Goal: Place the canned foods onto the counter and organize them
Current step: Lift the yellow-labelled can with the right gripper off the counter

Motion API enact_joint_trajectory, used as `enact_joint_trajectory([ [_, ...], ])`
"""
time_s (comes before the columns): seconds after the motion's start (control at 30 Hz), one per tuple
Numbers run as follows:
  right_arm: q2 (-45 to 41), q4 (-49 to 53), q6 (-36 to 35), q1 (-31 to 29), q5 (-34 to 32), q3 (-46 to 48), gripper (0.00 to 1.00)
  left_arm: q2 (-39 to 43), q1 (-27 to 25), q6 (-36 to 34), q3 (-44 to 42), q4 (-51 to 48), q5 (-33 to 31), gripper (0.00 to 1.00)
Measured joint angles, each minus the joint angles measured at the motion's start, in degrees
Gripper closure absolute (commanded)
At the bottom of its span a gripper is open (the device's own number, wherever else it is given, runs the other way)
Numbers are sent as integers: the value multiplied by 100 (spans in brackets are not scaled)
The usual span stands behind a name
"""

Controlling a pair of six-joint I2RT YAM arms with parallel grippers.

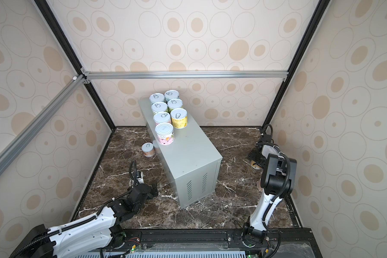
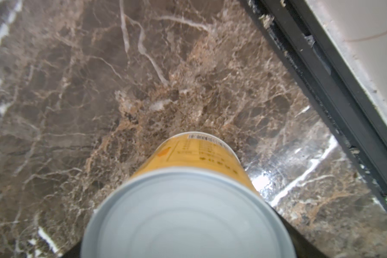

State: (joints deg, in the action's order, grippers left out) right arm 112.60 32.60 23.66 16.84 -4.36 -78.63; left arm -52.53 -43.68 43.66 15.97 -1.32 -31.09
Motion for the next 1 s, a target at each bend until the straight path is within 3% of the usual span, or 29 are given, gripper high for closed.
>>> enact_joint_trajectory([
  [0.17, 0, -17, -76, -13, -39, 0, 27, -4, 9, 0, 0, 39, 4, 1],
  [0.43, 0, -35, -208, -79, -188, 31, 37, -2, 24, 2, -15, 48, 70, 1],
  [0.77, -284, 195, -221, -315, -212, 249, 42, 160, 31, 72, -50, 20, 295, 1],
  [1.0, -684, 369, -260, -796, -295, 313, 42, 570, 31, 195, -50, -103, 411, 1],
])
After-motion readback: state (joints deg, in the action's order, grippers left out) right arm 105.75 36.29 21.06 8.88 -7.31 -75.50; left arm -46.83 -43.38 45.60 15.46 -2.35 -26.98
